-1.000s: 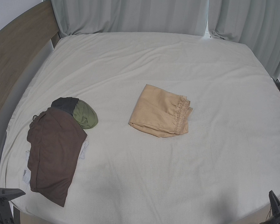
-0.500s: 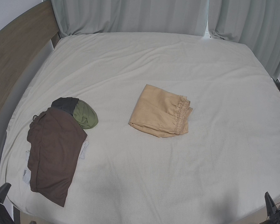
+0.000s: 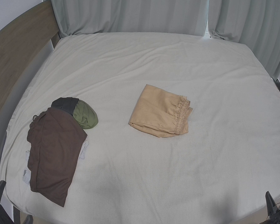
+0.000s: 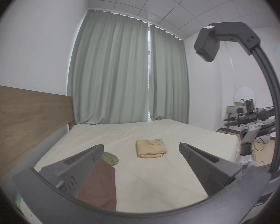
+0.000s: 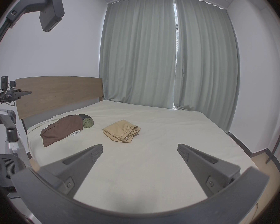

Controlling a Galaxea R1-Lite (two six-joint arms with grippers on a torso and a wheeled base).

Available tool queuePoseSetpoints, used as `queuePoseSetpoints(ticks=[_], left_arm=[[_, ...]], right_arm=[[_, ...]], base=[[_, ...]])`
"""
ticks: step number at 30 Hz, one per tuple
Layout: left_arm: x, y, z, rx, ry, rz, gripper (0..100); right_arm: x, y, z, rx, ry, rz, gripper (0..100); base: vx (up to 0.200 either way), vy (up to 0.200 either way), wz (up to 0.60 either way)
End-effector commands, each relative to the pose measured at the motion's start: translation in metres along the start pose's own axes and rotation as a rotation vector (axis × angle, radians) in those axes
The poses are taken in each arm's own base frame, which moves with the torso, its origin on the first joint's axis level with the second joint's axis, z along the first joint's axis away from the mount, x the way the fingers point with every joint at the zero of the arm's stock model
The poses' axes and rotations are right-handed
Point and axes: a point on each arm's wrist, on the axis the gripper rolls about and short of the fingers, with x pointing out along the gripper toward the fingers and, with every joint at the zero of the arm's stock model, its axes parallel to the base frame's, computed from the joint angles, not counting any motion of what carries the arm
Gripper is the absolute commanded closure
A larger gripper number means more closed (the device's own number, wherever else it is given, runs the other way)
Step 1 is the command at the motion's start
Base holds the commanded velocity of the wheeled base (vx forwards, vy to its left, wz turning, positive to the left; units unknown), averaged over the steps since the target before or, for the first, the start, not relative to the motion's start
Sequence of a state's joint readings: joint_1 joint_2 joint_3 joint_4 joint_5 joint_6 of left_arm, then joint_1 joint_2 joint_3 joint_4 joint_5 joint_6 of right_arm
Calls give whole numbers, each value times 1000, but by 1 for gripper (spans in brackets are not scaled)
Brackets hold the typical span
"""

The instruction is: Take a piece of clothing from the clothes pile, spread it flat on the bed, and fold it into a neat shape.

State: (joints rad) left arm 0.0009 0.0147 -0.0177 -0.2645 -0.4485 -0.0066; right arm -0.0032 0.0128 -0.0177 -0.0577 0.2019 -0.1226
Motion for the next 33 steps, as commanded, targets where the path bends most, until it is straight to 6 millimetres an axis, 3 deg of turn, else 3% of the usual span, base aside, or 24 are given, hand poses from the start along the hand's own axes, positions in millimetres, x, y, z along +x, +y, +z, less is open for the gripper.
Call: queuePoseSetpoints(ticks=[1,17,19,33], left_arm=[[-1,1,-8,-9,25,55,0],[-2,4,-19,-28,133,214,0],[-3,4,-24,-46,183,246,0],[-4,6,-25,-78,182,341,0]], right_arm=[[0,0,-5,0,4,-7,0],[0,-1,-5,26,15,-72,0],[0,-2,-8,64,41,-148,0],[-1,-3,-11,129,75,-187,0]], base=[[0,0,0],[0,0,0],[0,0,0],[0,0,0]])
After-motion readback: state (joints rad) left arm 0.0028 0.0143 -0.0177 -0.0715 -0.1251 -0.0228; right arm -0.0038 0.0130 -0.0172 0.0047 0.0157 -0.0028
